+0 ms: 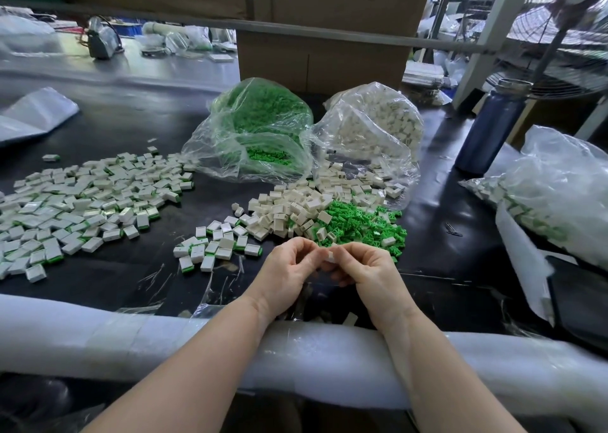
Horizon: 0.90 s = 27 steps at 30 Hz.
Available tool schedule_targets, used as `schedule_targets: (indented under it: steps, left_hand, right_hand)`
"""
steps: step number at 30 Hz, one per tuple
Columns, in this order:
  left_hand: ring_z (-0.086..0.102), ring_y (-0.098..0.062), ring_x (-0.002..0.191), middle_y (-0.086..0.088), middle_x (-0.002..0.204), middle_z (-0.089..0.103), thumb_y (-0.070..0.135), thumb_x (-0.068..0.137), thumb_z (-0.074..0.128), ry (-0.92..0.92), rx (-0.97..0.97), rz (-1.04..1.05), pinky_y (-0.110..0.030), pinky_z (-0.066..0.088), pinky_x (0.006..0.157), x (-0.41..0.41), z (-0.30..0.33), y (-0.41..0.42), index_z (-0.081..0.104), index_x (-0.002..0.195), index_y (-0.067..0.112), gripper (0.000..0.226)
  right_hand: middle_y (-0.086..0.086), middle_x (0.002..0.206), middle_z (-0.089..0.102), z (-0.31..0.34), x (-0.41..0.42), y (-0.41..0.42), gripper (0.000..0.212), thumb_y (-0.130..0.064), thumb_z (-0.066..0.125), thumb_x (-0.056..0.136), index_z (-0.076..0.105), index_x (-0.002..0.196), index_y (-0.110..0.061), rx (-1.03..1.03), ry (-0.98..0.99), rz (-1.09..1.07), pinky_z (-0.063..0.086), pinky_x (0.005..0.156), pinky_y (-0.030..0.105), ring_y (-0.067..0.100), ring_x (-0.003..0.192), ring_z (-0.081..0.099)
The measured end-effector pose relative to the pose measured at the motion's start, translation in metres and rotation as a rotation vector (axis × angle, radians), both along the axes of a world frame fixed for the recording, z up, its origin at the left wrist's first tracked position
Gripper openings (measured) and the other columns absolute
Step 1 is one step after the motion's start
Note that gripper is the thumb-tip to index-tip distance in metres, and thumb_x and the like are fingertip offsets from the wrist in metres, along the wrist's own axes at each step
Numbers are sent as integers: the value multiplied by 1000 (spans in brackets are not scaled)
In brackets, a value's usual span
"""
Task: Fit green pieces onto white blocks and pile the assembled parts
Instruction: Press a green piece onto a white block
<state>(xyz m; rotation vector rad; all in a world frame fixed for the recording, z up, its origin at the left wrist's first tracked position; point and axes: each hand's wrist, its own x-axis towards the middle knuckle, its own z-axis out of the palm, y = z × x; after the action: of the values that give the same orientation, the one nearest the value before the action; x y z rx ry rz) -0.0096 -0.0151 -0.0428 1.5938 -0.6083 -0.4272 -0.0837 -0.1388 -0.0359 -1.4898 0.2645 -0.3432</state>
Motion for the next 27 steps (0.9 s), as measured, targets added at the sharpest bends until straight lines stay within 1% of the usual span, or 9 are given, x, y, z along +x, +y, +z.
schedule_targets:
  steps: [2, 5, 9, 12, 17, 20, 22, 24, 27]
  left_hand:
    - [54, -4, 59, 9, 63, 61, 23, 92, 53, 47, -34, 26, -16, 47, 60, 0, 0, 0, 62, 79, 14, 18]
    - [54, 0, 56, 9, 62, 61, 15, 89, 60, 11, -45, 60, -13, 46, 57, 0, 0, 0, 64, 80, 14, 10]
    - [55, 1, 56, 9, 60, 62, 10, 83, 66, -42, -35, 69, -13, 47, 58, 0, 1, 0, 65, 76, 15, 9]
    - [54, -1, 58, 5, 65, 60, 11, 86, 63, -74, 21, 78, -13, 47, 59, 0, 1, -1, 62, 76, 16, 12]
    - [49, -9, 61, 4, 65, 57, 16, 91, 57, -100, 107, 91, -20, 44, 62, 0, -1, -2, 60, 79, 15, 12]
    - [53, -5, 60, 5, 66, 59, 15, 89, 60, -90, 64, 79, -16, 46, 61, -1, 2, -1, 61, 82, 16, 7]
    - [59, -7, 66, 1, 73, 65, 12, 85, 65, -85, 32, 56, -21, 52, 67, -2, 3, 1, 64, 85, 16, 4]
    - [61, -10, 69, -2, 76, 67, 11, 82, 68, -80, 29, 57, -26, 54, 71, -2, 4, 1, 66, 84, 13, 4]
    - [62, -9, 66, -3, 73, 67, 11, 80, 70, -68, 7, 143, -20, 53, 65, -2, 4, 0, 66, 81, 12, 5]
  right_hand:
    - [1, 62, 67, -1, 1, 0, 18, -8, 55, 91, 68, 79, -6, -14, 11, -25, 45, 49, 14, 4, 51, 59]
    - [-1, 60, 67, -3, 3, -1, 23, -11, 53, 93, 67, 75, -8, -48, 19, -36, 45, 50, 14, 4, 50, 56]
    - [3, 60, 65, -6, 4, -2, 29, -16, 53, 94, 66, 69, -8, -104, 25, -30, 44, 50, 16, 6, 50, 53]
    - [8, 59, 63, -7, 4, -2, 31, -19, 55, 93, 65, 66, -6, -128, 36, -42, 43, 48, 17, 7, 47, 51]
    - [18, 62, 59, -9, 6, -2, 36, -23, 56, 93, 62, 67, 1, -205, 52, -72, 41, 47, 20, 8, 46, 48]
    - [16, 61, 59, -9, 6, -3, 33, -21, 57, 92, 62, 68, 1, -187, 48, -68, 41, 47, 18, 8, 45, 49]
    - [10, 59, 59, -8, 5, -3, 29, -20, 58, 91, 64, 68, -3, -175, 47, -50, 42, 47, 17, 6, 45, 49]
    - [6, 58, 60, -8, 5, -2, 28, -21, 57, 91, 65, 68, -7, -174, 44, -39, 42, 47, 17, 5, 46, 50]
    - [5, 61, 61, -8, 5, 0, 30, -24, 51, 94, 64, 72, -8, -170, 39, -63, 43, 49, 17, 6, 50, 51]
